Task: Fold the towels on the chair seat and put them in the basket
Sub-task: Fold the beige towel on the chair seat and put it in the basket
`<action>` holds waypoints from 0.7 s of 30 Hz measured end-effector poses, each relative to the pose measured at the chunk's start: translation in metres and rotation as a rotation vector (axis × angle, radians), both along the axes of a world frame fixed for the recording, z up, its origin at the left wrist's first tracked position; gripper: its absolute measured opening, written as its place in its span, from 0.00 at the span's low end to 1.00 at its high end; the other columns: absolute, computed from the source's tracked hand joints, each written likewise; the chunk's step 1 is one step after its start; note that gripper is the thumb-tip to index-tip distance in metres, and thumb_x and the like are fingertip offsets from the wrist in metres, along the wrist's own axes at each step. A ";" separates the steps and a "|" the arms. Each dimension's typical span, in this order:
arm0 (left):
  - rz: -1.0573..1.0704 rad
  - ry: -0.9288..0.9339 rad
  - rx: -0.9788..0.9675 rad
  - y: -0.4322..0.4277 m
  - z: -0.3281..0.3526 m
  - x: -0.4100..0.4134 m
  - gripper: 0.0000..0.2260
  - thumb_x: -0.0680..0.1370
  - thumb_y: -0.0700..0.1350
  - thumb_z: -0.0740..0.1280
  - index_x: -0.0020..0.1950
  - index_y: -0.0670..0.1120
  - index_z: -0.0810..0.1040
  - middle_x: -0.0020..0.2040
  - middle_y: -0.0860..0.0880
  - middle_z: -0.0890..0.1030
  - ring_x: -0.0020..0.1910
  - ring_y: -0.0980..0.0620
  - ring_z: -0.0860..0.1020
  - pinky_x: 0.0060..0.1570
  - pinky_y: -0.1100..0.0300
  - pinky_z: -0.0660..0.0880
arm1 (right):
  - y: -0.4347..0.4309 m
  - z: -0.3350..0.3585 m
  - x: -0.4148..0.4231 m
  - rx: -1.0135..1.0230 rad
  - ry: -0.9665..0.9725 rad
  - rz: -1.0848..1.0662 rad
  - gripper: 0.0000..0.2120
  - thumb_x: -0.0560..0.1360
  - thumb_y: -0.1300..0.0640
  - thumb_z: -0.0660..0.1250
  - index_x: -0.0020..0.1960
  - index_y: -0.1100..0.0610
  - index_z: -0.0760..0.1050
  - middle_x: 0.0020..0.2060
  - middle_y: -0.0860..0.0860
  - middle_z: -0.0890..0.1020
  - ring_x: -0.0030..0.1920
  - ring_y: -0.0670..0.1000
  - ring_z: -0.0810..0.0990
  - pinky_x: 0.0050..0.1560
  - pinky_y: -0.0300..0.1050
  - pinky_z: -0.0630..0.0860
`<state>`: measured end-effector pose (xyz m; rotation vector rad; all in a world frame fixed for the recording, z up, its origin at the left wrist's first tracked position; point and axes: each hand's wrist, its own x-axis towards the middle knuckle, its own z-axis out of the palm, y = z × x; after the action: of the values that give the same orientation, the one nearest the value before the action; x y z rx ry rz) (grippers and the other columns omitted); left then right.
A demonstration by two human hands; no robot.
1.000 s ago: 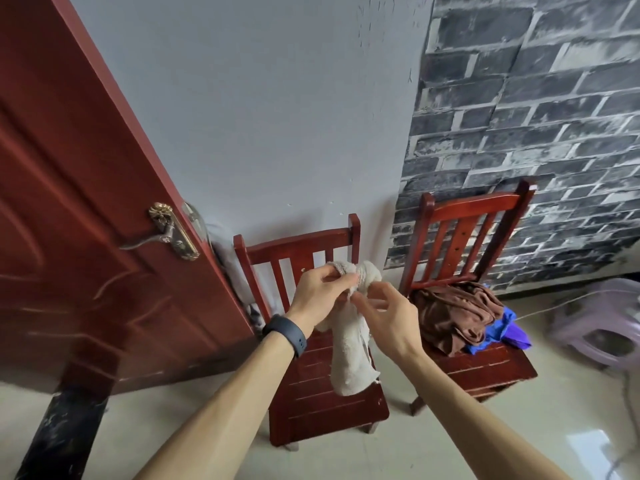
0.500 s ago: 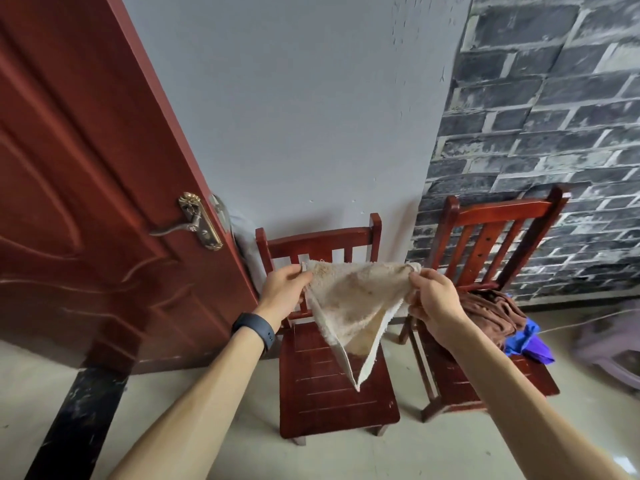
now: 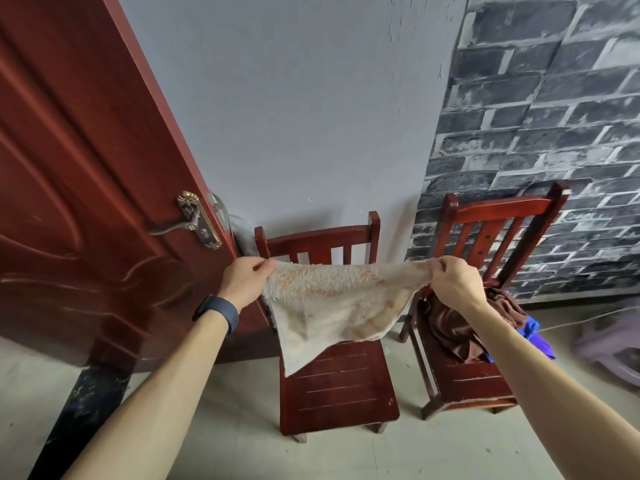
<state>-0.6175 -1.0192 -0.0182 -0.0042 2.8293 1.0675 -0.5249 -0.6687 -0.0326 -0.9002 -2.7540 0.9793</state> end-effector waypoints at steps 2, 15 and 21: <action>0.003 0.037 -0.125 0.004 0.002 0.004 0.20 0.83 0.53 0.58 0.38 0.41 0.76 0.36 0.45 0.78 0.42 0.42 0.77 0.41 0.53 0.67 | 0.001 -0.007 -0.002 0.006 -0.051 -0.023 0.19 0.84 0.49 0.53 0.59 0.60 0.76 0.52 0.62 0.81 0.48 0.61 0.76 0.47 0.49 0.69; 0.210 -0.442 0.881 0.001 -0.013 0.010 0.13 0.76 0.39 0.71 0.60 0.46 0.77 0.55 0.44 0.82 0.55 0.47 0.81 0.57 0.52 0.76 | 0.005 -0.022 -0.003 -0.862 0.066 -0.016 0.08 0.78 0.60 0.70 0.56 0.61 0.79 0.51 0.57 0.84 0.51 0.56 0.83 0.56 0.51 0.79; -0.078 -0.283 0.359 -0.017 -0.027 0.012 0.15 0.74 0.32 0.70 0.53 0.51 0.82 0.52 0.44 0.84 0.54 0.46 0.82 0.56 0.52 0.80 | 0.021 -0.029 -0.007 -0.422 0.089 -0.017 0.14 0.77 0.47 0.70 0.60 0.52 0.79 0.50 0.51 0.85 0.45 0.52 0.85 0.46 0.51 0.84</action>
<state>-0.6055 -1.0360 -0.0452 -0.0113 2.3408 1.4145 -0.5315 -0.6481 -0.0620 -0.8976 -2.5032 1.5909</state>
